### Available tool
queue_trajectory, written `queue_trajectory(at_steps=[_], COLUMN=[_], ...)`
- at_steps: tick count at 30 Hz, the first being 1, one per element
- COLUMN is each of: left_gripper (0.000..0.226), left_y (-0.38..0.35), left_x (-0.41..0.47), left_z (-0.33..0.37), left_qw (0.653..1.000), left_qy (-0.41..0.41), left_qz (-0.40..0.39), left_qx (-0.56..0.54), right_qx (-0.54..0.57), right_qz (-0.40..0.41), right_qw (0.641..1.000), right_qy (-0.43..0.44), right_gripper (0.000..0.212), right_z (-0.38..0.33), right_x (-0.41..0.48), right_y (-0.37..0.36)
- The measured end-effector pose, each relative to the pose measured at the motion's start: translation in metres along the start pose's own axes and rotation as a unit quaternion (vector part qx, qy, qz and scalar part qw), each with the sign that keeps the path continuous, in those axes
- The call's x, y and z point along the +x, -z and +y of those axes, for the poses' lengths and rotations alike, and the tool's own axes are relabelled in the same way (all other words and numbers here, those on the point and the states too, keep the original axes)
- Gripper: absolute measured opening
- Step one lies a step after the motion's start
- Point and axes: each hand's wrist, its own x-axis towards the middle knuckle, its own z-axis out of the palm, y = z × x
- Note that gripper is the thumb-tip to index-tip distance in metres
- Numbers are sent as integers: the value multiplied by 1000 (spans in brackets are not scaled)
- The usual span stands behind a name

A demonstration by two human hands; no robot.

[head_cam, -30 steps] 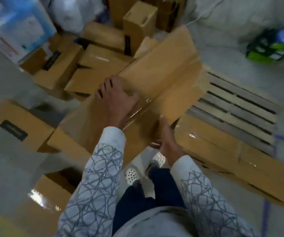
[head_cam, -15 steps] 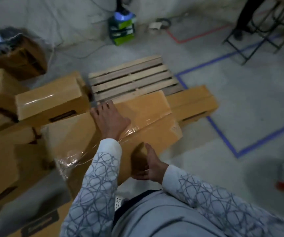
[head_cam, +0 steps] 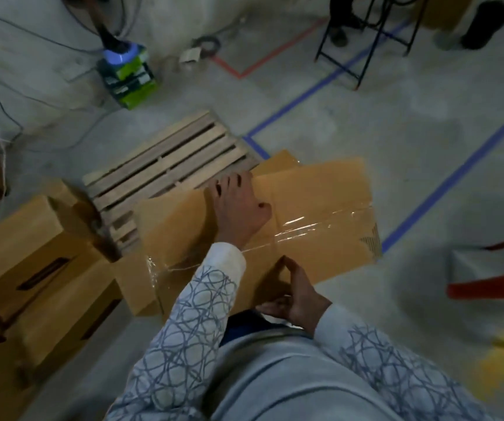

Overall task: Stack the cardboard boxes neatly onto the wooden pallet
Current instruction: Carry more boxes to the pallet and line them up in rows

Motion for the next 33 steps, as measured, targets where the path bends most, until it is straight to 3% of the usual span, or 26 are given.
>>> queue_trajectory(at_steps=[9, 14, 17, 20, 24, 28, 33], left_gripper=[79, 80, 72, 61, 46, 74, 68], left_y=[-24, -28, -24, -14, -3, 6, 13], left_x=[117, 200, 246, 278, 296, 301, 285], left_z=[68, 71, 61, 48, 30, 20, 11], left_qw=[997, 994, 984, 959, 946, 957, 951], left_qy=[-50, -7, 57, 122, 125, 147, 189], left_qz=[-19, -20, -15, -3, 60, 57, 97], left_qx=[-53, -108, -167, -255, -294, -244, -226], right_qx=[9, -70, -126, -156, -172, -201, -269], right_qz=[18, 31, 41, 17, 15, 8, -32], right_qw=[997, 988, 976, 969, 961, 953, 937], right_qy=[70, 136, 175, 193, 216, 226, 222], right_gripper=[78, 49, 56, 51, 65, 97, 97], right_z=[-131, -229, -278, -320, -359, -375, -375], right_x=[12, 13, 12, 13, 17, 25, 35], right_y=[7, -19, -41, -61, -81, -101, -111])
